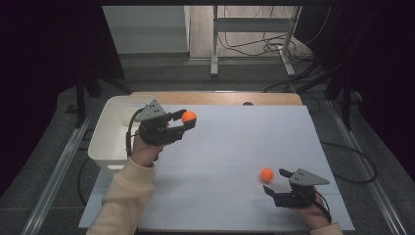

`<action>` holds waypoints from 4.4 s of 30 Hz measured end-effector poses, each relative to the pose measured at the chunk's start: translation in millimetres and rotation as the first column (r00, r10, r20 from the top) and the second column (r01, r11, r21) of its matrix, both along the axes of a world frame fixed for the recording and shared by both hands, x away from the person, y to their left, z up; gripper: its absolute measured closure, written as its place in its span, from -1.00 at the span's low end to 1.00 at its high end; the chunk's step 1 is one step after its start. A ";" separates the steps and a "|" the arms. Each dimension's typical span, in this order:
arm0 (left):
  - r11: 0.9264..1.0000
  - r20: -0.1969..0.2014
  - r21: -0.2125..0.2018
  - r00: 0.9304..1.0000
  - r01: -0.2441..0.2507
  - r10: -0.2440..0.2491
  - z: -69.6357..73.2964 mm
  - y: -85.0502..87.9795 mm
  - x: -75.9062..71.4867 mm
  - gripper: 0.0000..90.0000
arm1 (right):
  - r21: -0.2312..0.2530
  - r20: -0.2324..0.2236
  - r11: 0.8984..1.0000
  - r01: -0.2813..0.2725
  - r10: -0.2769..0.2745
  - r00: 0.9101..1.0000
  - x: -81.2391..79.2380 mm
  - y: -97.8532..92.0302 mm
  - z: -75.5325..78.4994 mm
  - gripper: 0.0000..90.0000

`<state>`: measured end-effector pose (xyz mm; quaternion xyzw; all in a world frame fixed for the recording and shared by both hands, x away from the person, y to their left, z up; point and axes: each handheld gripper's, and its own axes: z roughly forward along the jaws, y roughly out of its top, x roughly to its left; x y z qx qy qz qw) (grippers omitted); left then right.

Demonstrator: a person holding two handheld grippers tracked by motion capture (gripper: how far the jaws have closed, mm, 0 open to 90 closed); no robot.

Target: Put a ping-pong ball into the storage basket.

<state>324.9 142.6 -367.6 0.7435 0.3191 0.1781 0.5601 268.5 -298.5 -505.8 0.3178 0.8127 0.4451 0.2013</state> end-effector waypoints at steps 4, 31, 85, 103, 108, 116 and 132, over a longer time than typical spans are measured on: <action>1.000 0.002 -0.007 1.000 -0.011 0.011 1.3 4.7 0.2 0.11 | -0.001 0.000 1.000 0.000 0.000 1.000 -0.1 0.1 0.0 -0.66; 0.996 0.010 -0.043 0.997 -0.081 0.082 8.8 36.2 0.3 0.11 | 0.000 -0.002 1.000 -0.002 0.002 1.000 -0.1 0.0 0.0 -0.66; 0.967 -0.023 -0.052 0.969 -0.248 0.247 3.7 87.0 8.0 0.11 | -0.001 -0.002 1.000 0.000 0.000 1.000 0.0 -0.3 0.3 -0.66; 0.936 -0.055 -0.038 0.936 -0.350 0.348 -7.6 112.5 17.9 0.11 | -0.002 -0.002 1.000 0.002 -0.002 1.000 0.0 0.0 0.1 -0.66; 0.933 -0.062 -0.019 0.932 -0.360 0.358 -11.5 111.2 21.4 0.11 | -0.002 -0.003 1.000 0.002 -0.002 1.000 0.1 0.0 0.0 -0.66; 0.931 -0.081 0.026 0.928 -0.363 0.364 -19.8 106.8 29.6 0.11 | -0.003 -0.004 1.000 0.001 -0.001 1.000 0.2 0.3 -0.2 -0.66; 0.930 -0.140 0.078 0.919 -0.360 0.368 -34.1 108.8 42.3 0.11 | -0.007 -0.006 1.000 0.000 0.000 1.000 0.1 0.4 -0.2 -0.66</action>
